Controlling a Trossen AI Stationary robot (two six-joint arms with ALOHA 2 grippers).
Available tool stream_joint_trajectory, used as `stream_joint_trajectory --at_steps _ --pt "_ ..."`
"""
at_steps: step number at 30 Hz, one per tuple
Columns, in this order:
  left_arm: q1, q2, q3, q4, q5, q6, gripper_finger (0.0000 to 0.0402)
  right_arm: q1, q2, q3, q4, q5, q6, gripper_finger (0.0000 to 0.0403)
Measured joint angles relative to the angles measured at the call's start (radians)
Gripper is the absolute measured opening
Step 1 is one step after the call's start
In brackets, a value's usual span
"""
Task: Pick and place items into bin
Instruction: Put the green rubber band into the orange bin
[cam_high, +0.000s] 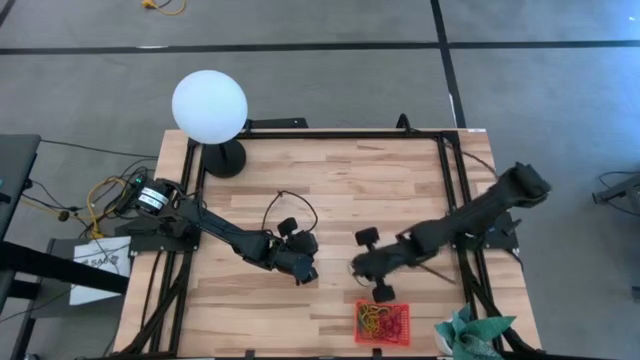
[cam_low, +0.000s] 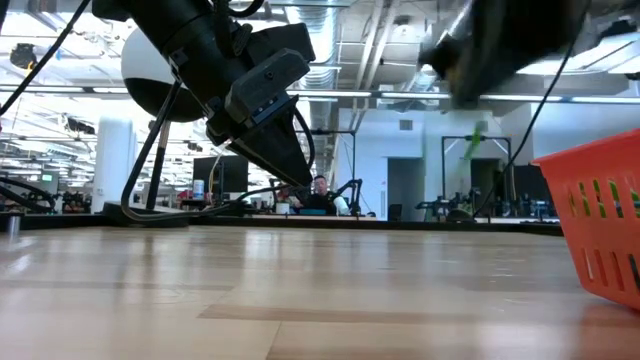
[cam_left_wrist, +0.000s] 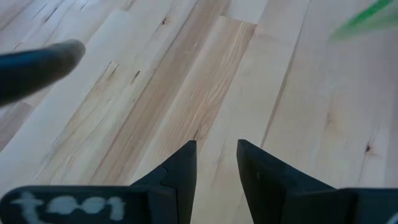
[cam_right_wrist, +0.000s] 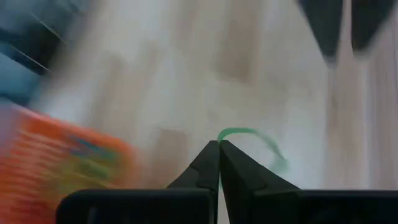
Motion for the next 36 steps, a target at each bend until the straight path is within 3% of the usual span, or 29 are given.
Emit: stream_joint_trajectory --at_steps 5,9,14,19,26,36 --pt "-0.001 0.000 0.000 0.000 0.000 0.000 0.0107 0.186 -0.089 0.118 -0.050 -0.002 0.230 0.0002" --pt "-0.002 0.000 0.000 0.000 0.001 0.000 0.0107 0.353 -0.095 0.131 -0.033 0.008 0.283 0.0001" --pt "-0.002 0.000 0.000 0.000 0.003 -0.008 0.0107 0.478 -0.013 0.131 -0.020 0.171 0.390 0.0001" --pt "-0.002 0.000 0.000 0.000 0.006 -0.011 0.0107 0.485 0.072 0.130 -0.027 0.242 0.457 0.0001" --pt "-0.002 0.000 0.000 0.000 0.012 -0.023 0.0107 0.443 0.118 0.130 -0.030 0.161 0.492 0.0002" --pt "-0.002 0.000 0.000 0.001 0.015 -0.023 0.0107 0.395 0.132 0.130 -0.058 0.145 0.581 0.0035"
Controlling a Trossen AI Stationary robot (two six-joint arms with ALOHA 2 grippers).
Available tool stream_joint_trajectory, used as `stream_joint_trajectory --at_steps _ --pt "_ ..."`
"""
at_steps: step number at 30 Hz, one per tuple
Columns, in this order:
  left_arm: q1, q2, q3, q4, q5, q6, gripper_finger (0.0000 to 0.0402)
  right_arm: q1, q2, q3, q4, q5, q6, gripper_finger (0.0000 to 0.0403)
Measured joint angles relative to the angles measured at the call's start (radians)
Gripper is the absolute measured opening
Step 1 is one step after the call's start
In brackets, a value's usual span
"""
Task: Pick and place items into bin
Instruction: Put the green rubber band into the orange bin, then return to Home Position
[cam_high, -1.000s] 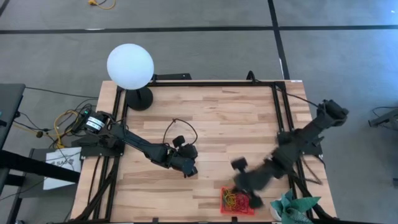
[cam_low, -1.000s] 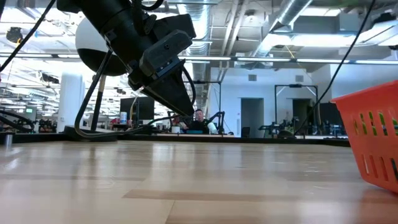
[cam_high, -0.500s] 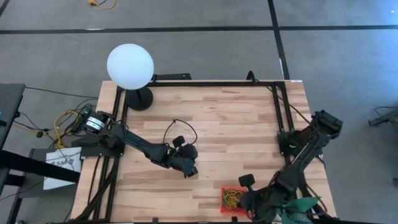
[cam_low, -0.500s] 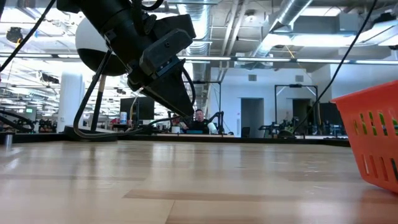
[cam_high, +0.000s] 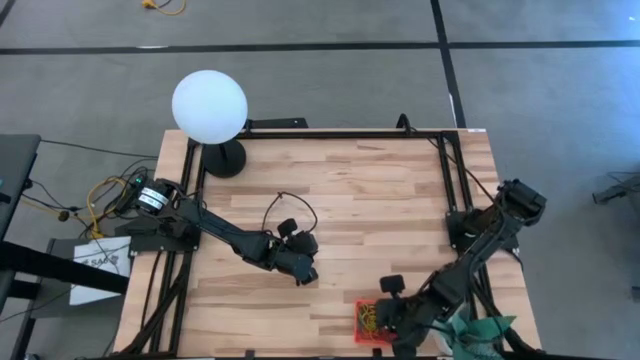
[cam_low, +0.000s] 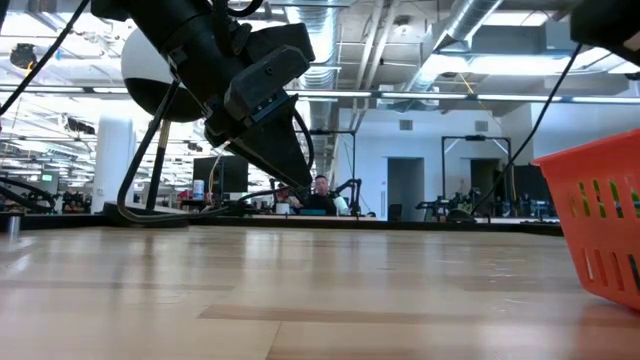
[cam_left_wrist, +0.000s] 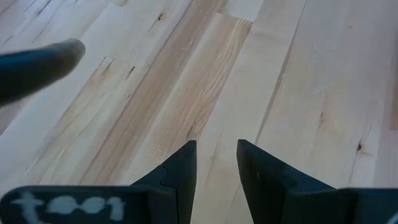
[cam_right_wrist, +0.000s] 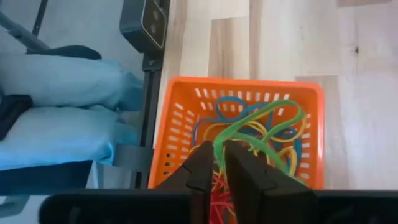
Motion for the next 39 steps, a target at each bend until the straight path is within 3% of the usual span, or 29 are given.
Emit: stream_joint_trajectory --at_steps 10,17,22,27,32,35,38,39 --pt "0.000 0.000 0.000 0.000 0.004 -0.022 0.0107 -0.041 -0.003 0.000 -0.007 -0.104 0.000 0.0077" --pt "0.000 0.000 0.000 -0.019 0.154 -0.028 0.0107 -0.057 -0.010 0.000 -0.026 -0.120 -0.134 0.0076" --pt "-0.001 -0.004 0.002 -0.040 0.173 -0.009 0.0107 -0.081 -0.010 0.001 -0.050 -0.093 -0.208 0.0076" --pt "0.002 -0.118 0.008 -0.153 0.187 -0.048 0.0107 -0.166 -0.108 0.001 -0.223 -0.098 -0.164 0.0076" --pt "-0.052 -0.365 0.008 -0.308 0.068 -0.076 0.0107 -0.224 -0.305 0.000 -0.455 -0.070 -0.156 0.0076" --pt "-0.122 -0.546 -0.002 -0.404 -0.072 -0.079 0.0107 -0.209 -0.451 -0.004 -0.538 0.097 -0.196 0.0076" --pt "-0.220 -0.724 -0.063 -0.413 -0.250 -0.080 0.0107 -0.176 -0.609 -0.069 -0.462 0.316 -0.298 0.0076" --pt "-0.261 -0.787 -0.105 -0.399 -0.311 -0.078 0.0107 -0.167 -0.666 -0.107 -0.406 0.341 -0.352 0.0076"
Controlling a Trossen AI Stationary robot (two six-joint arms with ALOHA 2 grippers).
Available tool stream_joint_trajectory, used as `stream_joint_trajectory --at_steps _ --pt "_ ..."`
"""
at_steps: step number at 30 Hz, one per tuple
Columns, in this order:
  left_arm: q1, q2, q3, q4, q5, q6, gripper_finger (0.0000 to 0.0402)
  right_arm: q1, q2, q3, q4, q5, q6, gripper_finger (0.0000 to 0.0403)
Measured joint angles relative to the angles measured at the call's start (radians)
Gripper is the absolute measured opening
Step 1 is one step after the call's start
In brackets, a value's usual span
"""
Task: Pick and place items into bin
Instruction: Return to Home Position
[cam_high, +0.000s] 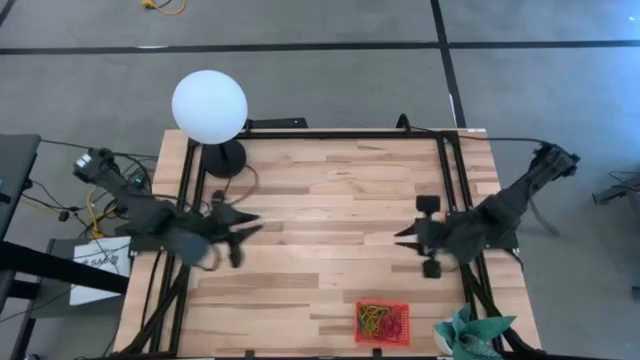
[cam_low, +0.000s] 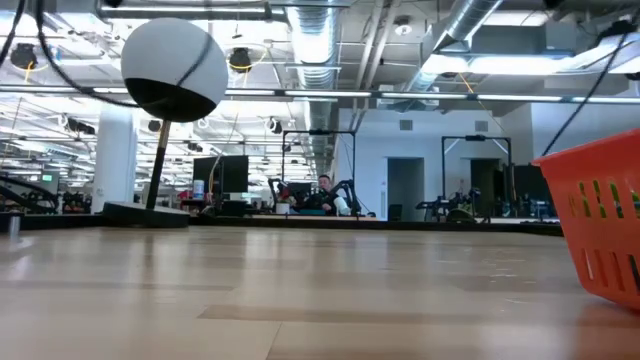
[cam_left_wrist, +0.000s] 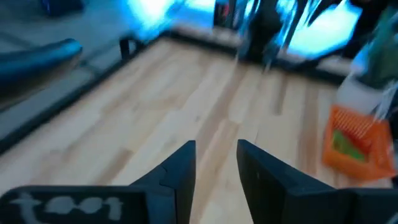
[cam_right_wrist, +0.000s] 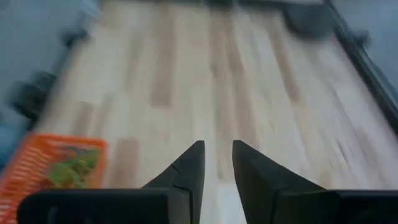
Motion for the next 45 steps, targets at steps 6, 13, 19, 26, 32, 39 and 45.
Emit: stream_joint_trajectory --at_steps 6,13,19,26,32,39,45 --pt "-0.129 -0.345 -0.428 0.410 -0.067 0.051 0.0107 -0.086 -0.357 -0.340 0.463 -0.375 -0.285 0.0076" --pt "-0.060 -0.447 -0.937 1.475 0.409 0.419 0.0107 -0.294 -0.668 -0.684 0.787 -0.792 -0.202 0.0076" --pt "0.090 -0.434 -0.911 1.394 0.535 0.414 0.0107 -0.381 -0.903 -0.731 0.732 -0.869 -0.250 0.0076" --pt "0.213 -0.515 -0.894 1.391 0.711 0.453 0.0107 -0.484 -1.020 -0.713 0.562 -0.891 -0.229 0.0076" --pt "0.254 -0.611 -0.894 1.251 0.685 0.426 0.0107 -0.544 -1.023 -0.710 0.559 -0.904 -0.227 0.0076" --pt "0.267 -0.688 -0.895 1.232 0.686 0.481 0.0107 -0.565 -1.023 -0.786 0.744 -0.991 -0.251 0.0076" --pt "0.268 -0.689 -0.895 1.198 0.684 0.455 0.0107 -0.569 -1.023 -0.852 0.863 -0.987 -0.199 0.0076"
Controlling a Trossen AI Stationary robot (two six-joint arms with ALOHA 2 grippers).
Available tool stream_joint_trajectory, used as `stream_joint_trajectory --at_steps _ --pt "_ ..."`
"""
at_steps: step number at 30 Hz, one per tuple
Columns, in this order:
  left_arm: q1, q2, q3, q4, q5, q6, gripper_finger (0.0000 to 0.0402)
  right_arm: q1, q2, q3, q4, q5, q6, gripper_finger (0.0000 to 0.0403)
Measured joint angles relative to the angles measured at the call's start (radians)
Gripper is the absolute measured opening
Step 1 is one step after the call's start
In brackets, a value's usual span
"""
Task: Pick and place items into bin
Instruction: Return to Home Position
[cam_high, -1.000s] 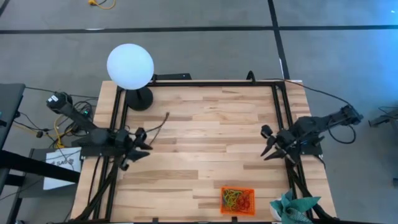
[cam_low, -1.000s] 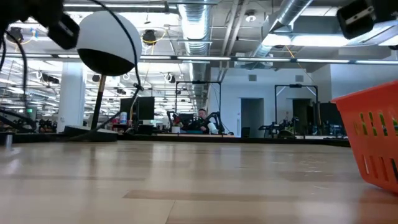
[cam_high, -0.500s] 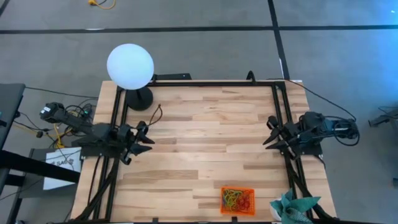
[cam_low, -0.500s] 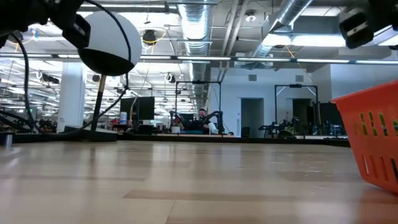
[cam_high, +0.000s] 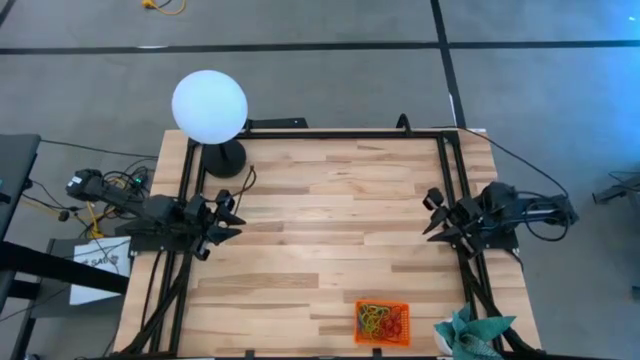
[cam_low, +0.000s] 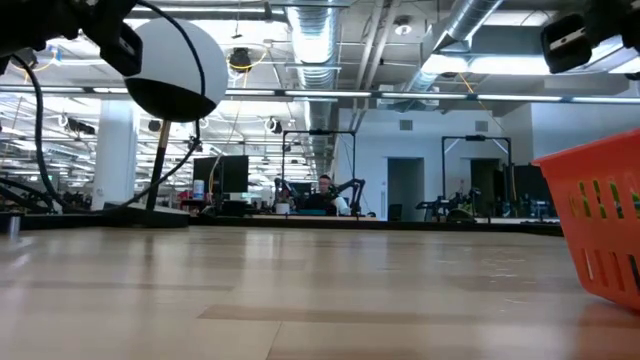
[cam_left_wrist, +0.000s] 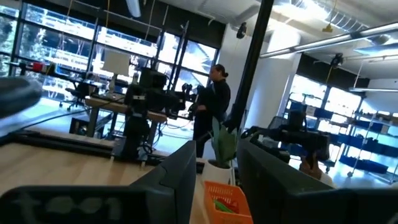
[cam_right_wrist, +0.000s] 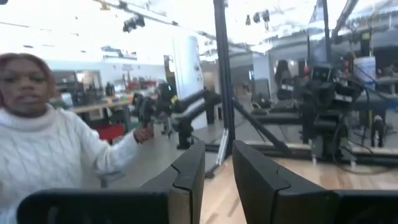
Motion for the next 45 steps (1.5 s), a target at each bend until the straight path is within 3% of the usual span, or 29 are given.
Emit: stream_joint_trajectory --at_steps 11,20,29,38,45 --pt "0.000 -0.002 0.000 0.017 -0.028 0.013 0.0107 0.000 0.000 -0.124 0.199 0.024 0.020 0.0076" --pt "0.000 0.000 -0.017 0.018 -0.072 -0.008 0.0106 0.000 0.003 -0.124 0.153 0.091 -0.002 0.0076" --pt "0.000 -0.003 -0.065 0.020 -0.106 -0.071 0.0106 0.002 0.003 -0.125 -0.025 0.092 -0.007 0.0076" --pt "0.000 -0.003 -0.066 0.006 -0.116 -0.050 0.0107 0.002 0.003 -0.125 -0.031 0.092 -0.007 0.0076" --pt "0.000 -0.144 -0.066 -0.087 -0.157 -0.020 0.0107 0.002 0.003 -0.126 -0.030 0.092 -0.007 0.0076"
